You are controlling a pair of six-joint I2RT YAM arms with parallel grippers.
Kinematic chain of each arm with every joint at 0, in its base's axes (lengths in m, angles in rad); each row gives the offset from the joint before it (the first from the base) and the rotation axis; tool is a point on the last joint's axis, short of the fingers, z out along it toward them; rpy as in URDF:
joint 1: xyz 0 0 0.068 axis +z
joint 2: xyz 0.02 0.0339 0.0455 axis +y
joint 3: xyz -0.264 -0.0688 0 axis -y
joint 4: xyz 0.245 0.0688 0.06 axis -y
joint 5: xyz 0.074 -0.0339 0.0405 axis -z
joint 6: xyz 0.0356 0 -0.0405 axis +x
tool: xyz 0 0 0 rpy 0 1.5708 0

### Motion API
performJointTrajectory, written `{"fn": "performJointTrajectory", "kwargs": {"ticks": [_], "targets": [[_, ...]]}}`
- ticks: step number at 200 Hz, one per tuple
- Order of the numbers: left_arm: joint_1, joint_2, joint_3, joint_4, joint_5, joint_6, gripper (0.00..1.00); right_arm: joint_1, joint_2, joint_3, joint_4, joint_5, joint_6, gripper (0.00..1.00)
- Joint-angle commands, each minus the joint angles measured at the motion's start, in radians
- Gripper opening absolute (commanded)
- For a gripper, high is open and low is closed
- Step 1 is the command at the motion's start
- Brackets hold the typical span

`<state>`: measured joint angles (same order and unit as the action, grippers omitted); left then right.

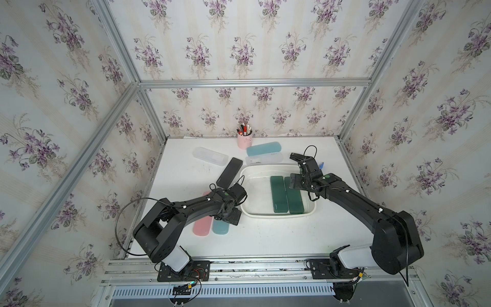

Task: Put the pencil case into the storage box
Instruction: Pick up the pencil case from the center of the board.

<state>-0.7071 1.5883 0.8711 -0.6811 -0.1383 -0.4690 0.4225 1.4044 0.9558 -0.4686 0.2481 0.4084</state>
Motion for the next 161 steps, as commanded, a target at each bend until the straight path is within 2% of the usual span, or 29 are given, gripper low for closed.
{"fn": "performJointTrajectory", "kwargs": {"ticks": [1,82,161], "targets": [[0.000,0.008,0.007,-0.010,-0.038,-0.018,0.99,0.001,-0.009,-0.005,0.003,-0.004,-0.013,1.00],[0.011,-0.027,-0.043,0.022,-0.047,-0.034,0.99,0.001,-0.019,0.015,-0.012,0.004,-0.029,1.00],[0.034,0.004,-0.058,0.117,0.009,-0.029,0.99,0.000,-0.048,0.040,-0.058,0.034,-0.046,1.00]]}}
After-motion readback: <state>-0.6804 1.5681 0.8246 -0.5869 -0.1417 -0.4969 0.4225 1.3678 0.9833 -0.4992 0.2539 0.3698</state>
